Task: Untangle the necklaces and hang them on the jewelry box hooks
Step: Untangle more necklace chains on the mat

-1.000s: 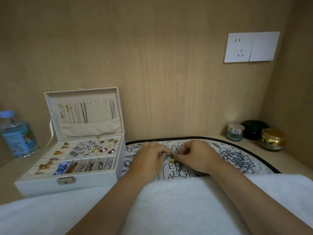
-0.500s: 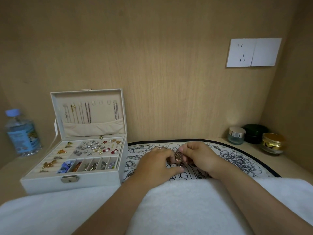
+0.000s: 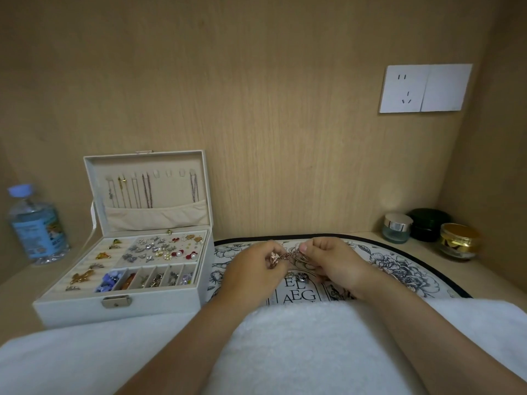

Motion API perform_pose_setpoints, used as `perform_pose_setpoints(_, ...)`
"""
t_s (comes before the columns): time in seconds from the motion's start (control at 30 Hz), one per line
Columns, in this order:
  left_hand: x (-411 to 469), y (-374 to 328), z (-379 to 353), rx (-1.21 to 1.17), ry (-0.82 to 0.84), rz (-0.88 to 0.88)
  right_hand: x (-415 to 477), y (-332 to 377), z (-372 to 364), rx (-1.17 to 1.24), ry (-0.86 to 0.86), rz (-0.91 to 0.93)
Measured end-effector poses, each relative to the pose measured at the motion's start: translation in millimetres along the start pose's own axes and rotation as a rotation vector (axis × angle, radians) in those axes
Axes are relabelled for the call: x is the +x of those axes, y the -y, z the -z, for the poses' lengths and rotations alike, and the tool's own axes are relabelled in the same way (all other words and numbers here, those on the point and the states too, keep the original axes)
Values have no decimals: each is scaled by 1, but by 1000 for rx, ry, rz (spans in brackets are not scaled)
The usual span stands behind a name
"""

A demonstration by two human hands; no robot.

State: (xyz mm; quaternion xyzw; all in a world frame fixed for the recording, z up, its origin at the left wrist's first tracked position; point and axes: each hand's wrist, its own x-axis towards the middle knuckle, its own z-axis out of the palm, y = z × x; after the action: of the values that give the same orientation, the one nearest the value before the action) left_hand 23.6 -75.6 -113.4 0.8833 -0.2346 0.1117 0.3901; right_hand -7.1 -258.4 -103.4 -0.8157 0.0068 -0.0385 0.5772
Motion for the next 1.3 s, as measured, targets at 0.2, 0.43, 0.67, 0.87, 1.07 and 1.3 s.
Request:
perform_pose_setpoints(0.2, -2, 4, -2, -203, 107, 26, 0, -2, -8, -67, -2, 65)
perform_pose_setpoints(0.43, -3, -1, 4, -580, 185, 131, -3, 1, -10, 60, 82, 56)
perform_pose_setpoints(0.67, -7, 2, 2, -504, 162, 102, -9, 8, -10, -14, 7, 100)
perform_pose_setpoints(0.87, -8, 1, 2, -583, 155, 125, -9, 7, -10, 55, 13, 84)
perform_pose_setpoints(1.07, -9, 0, 4, -668, 142, 113, -13, 7, -5, 73, 16, 201)
perform_pose_setpoints(1.3, -8, 1, 6, -661, 141, 101, -10, 4, -5, -60, -62, 274)
